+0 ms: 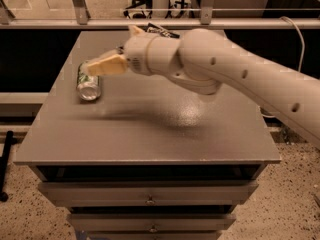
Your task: Knock green can over
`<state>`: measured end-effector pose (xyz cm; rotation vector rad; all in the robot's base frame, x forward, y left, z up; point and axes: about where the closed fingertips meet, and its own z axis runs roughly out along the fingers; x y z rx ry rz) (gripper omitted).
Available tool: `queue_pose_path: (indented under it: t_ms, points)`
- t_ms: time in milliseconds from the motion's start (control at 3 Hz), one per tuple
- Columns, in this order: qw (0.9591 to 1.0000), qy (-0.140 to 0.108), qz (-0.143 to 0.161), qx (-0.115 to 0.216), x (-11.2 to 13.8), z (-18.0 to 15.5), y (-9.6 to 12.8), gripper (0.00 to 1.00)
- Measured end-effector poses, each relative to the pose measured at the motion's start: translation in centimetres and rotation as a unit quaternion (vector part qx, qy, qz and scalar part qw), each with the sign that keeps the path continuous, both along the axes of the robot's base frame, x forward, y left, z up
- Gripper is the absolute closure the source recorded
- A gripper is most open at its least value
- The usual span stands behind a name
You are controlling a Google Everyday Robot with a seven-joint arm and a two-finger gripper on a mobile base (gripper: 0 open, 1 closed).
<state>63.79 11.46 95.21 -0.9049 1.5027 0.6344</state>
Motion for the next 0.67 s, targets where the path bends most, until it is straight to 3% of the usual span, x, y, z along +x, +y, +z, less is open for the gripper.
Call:
queue_pose_path:
  t_ms: [333,667]
  points:
    - [0.9994,-0.006,-0.008,-0.033,-0.7,-0.2,-9.3,0.00]
    - [0.9986,0.007,0.030,-0.044,-2.8,-0.9,-9.9,0.00]
